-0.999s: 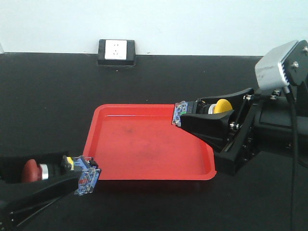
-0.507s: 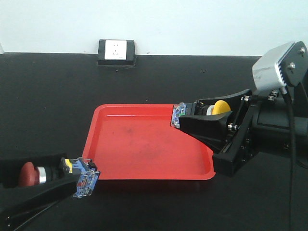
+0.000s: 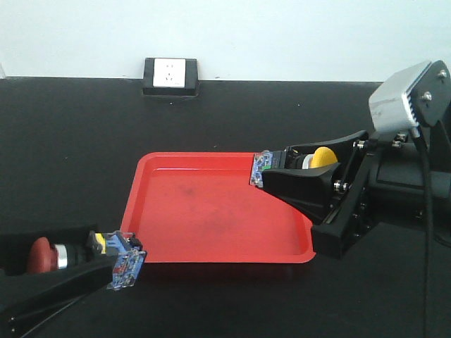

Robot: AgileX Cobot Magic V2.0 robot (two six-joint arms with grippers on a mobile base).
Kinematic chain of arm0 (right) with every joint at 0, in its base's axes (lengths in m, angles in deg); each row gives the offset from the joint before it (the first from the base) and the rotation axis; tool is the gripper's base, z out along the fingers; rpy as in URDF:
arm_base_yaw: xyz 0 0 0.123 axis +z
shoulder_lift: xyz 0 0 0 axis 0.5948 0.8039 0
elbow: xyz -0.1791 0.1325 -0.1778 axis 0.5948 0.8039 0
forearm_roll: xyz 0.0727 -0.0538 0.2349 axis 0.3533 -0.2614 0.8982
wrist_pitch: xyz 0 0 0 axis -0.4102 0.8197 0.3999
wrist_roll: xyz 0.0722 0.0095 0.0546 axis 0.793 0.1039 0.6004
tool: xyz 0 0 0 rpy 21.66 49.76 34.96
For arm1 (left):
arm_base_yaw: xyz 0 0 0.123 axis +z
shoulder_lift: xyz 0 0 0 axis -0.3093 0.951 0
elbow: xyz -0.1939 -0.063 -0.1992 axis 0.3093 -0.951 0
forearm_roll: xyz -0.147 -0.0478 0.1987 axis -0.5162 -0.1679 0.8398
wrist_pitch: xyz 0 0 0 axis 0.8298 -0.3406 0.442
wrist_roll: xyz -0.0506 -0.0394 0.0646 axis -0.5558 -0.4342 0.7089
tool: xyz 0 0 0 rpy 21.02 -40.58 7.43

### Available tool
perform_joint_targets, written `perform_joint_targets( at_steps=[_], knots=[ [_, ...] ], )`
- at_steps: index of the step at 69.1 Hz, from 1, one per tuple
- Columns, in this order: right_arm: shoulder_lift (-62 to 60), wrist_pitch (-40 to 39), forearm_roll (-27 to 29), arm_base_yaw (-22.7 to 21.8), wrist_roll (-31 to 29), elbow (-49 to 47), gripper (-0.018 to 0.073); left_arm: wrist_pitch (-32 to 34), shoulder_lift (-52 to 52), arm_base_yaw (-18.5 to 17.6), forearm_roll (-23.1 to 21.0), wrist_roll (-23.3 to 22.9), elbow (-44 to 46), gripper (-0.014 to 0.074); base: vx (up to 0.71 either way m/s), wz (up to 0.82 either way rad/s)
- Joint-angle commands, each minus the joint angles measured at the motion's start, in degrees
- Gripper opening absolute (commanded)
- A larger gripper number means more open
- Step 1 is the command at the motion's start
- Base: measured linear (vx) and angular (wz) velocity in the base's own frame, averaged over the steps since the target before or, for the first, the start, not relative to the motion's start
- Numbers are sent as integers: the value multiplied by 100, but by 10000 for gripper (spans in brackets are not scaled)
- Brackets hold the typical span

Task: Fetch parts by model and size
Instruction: 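Drive the base up to the bench with the red tray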

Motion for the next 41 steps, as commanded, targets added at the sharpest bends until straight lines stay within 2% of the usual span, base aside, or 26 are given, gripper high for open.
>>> perform_joint_targets(
  at_steps=[1, 41],
  knots=[
    [-68, -150, 198, -17, -51, -157, -5, 11, -11, 12, -411, 11, 211, -6, 0, 0],
    [-68, -163, 198, -17, -51, -157, -5, 11, -11, 12, -411, 11, 211, -6, 0, 0]
  ],
)
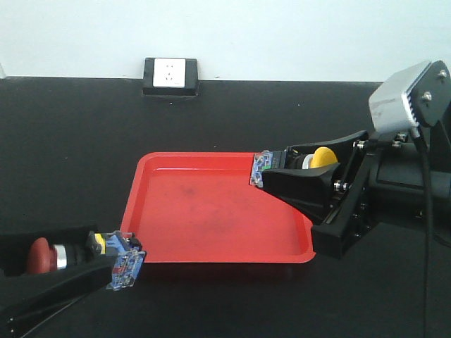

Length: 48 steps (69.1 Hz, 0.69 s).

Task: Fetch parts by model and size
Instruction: 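Drive the base up to the bench with the red tray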

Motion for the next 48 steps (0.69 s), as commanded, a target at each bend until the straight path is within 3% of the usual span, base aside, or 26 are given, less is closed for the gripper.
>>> perform_joint_targets(
  at_steps=[1, 48],
  knots=[
    [-68, -163, 198, -17, -51, -157, -5, 11, 8, 12, -411, 11, 211, -6, 0, 0],
    [-68, -125, 506, -17, -46, -157, -5, 39, 11, 12, -425, 5, 211, -6, 0, 0]
  ],
)
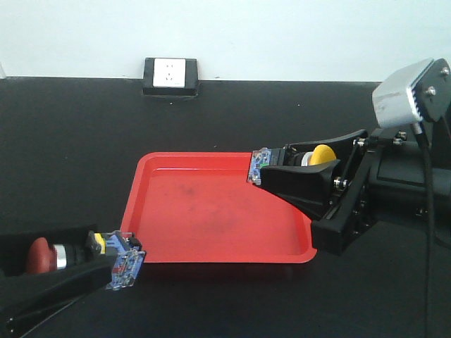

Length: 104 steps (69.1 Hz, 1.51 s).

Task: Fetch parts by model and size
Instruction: 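Drive the base up to the bench with the red tray, then lower the red-capped push button with the left gripper into the tray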

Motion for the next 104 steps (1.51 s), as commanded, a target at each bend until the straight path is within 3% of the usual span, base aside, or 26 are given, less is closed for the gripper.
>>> perform_joint_targets(
  at_steps=[1, 13, 20, 29, 36, 46, 63, 68, 83, 94, 104],
  knots=[
    [-68, -125, 323, -17, -46, -157, -5, 35, 17, 12, -425, -4, 211, -6, 0, 0],
    [-68, -85, 536, -17, -51, -157, -5, 201, 17, 12, -437, -76, 211, -6, 0, 0],
    [-68, -85, 528, -17, -69, -157, -5, 724, 23, 12, -473, -319, 211, -6, 0, 0],
    [-68, -85, 523, -17, -75, -157, -5, 1367, 23, 12, -453, -295, 244, -6, 0, 0],
    [-68, -96, 523, -17, -74, -157, -5, 1698, 169, 12, -167, -295, 491, -6, 0, 0],
    [-68, -97, 512, -17, -74, -157, -5, 1624, 708, 12, 452, -322, 1159, -6, 0, 0],
    [-68, -123, 511, -17, -74, -157, -5, 1489, 1946, 12, 1357, -1040, 2147, -8, 0, 0],
    [-68, -132, 511, -17, -74, -157, -5, 1509, 2260, 12, 1502, -1261, 2296, -8, 0, 0],
    [-68, -132, 511, -17, -74, -157, -5, 1651, 3024, -16, 1614, -1267, 2577, -7, 0, 0],
    [-68, -163, 511, -17, -74, -157, -5, 2050, 3407, -306, 1879, -1427, 2777, -7, 0, 0],
    [-68, -197, 511, -17, -74, -157, -5, 2429, 3740, -697, 2593, -2190, 3020, -7, 0, 0]
  ],
)
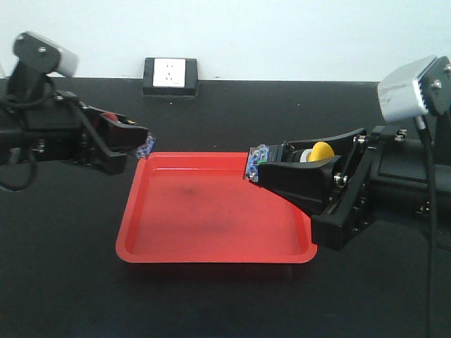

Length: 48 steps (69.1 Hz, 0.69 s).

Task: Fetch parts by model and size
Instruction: 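Lower the red-capped push button with the left gripper into the tray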

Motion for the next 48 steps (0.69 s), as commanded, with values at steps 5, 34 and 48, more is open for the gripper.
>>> perform_joint_targets(
  at_steps=[5, 34, 48],
  knots=[
    [-68, -215, 240, -17, -68, -157, -5, 449, 226, -432, 782, -1224, 528, -7, 0, 0],
    [-68, -240, 221, -17, -93, -157, -5, -565, 1683, -1397, 4738, -5404, 2214, -6, 0, 0],
    [-68, -241, 221, -17, -294, -157, -5, -1123, 2396, -1467, 4801, -5964, 2755, -6, 0, 0]
  ],
)
